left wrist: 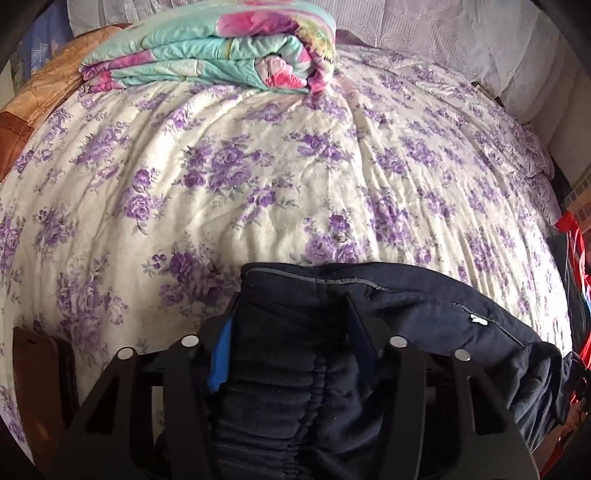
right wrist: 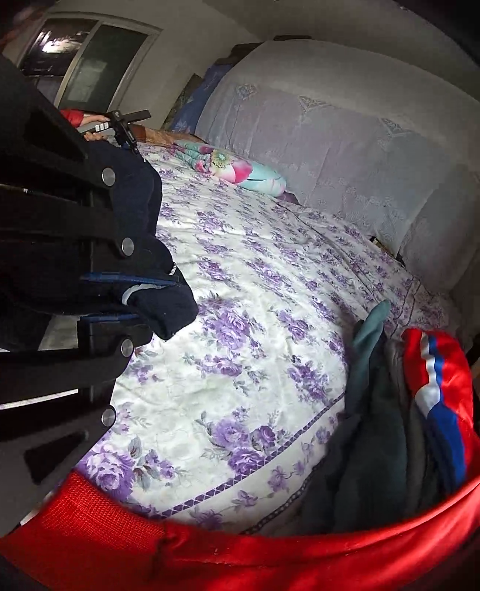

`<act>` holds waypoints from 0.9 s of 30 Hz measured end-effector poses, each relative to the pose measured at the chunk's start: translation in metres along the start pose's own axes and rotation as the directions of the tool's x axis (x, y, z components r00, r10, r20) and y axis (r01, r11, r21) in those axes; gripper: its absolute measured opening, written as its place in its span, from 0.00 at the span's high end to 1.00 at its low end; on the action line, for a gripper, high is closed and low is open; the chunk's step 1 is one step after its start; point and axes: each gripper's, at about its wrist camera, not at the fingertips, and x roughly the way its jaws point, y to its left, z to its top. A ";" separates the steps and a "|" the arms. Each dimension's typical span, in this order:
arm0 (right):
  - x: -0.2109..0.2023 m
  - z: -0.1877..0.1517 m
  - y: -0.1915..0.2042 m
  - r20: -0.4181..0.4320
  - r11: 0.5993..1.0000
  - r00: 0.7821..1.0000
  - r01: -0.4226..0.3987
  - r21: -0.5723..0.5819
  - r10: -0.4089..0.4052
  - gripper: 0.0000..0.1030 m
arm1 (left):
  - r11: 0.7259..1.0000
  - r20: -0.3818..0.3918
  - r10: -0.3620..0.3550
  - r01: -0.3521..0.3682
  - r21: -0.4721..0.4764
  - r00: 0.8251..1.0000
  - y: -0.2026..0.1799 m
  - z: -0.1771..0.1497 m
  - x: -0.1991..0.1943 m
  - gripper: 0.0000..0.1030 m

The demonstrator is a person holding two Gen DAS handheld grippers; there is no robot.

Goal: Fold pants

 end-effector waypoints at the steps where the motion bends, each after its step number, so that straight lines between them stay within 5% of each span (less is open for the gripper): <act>1: 0.001 0.003 0.000 0.005 1.000 1.000 -0.010 0.006 0.010 0.88 | 1.000 0.038 -0.007 0.007 -0.008 0.999 -0.001 -0.001 -0.010 0.53; 5: -0.004 0.027 0.024 0.055 0.998 0.998 -0.002 -0.066 0.005 0.88 | 0.997 0.211 -0.047 0.060 -0.057 0.976 -0.007 0.002 -0.059 0.55; 9: -0.007 0.076 0.061 0.131 0.986 0.991 0.034 -0.162 -0.013 0.88 | 0.988 0.300 -0.063 0.101 -0.114 0.952 -0.008 0.026 -0.094 0.58; 11: -0.003 0.104 0.079 0.185 0.978 0.982 0.066 -0.200 -0.028 0.89 | 0.984 0.361 -0.022 0.085 -0.159 0.932 -0.002 0.041 -0.111 0.83; 13: 0.005 0.133 0.091 0.225 0.971 0.974 0.078 -0.224 -0.026 0.89 | 0.956 0.384 -0.090 0.187 -0.224 0.919 0.017 0.060 -0.119 0.84; 15: 0.028 0.160 0.101 0.223 0.967 0.974 0.102 -0.235 -0.048 0.89 | 0.947 0.391 -0.074 0.187 -0.259 0.917 0.026 0.074 -0.115 1.00; 17: 0.058 0.178 0.101 0.221 0.959 0.970 0.157 -0.236 -0.104 0.89 | 0.958 0.375 -0.007 0.114 -0.264 0.927 0.028 0.083 -0.099 1.00; 19: 0.088 0.188 0.091 0.185 0.961 0.973 0.178 -0.211 -0.140 0.89 | 0.954 0.306 -0.062 0.146 -0.262 0.950 0.032 0.087 -0.071 1.00; 22: 0.118 0.185 0.073 0.161 0.955 0.970 0.213 -0.209 -0.181 0.89 | 0.969 0.213 -0.024 0.075 -0.236 0.977 0.032 0.078 -0.030 1.00; 25: 0.128 0.179 0.055 0.142 0.955 0.968 0.231 -0.188 -0.206 0.89 | 0.975 0.135 -0.009 0.038 -0.217 0.991 0.037 0.070 -0.005 0.80; 27: 0.130 0.178 0.045 0.131 0.958 0.969 0.228 -0.171 -0.208 0.89 | 0.981 0.095 -0.010 0.029 -0.193 0.995 0.039 0.070 0.009 0.36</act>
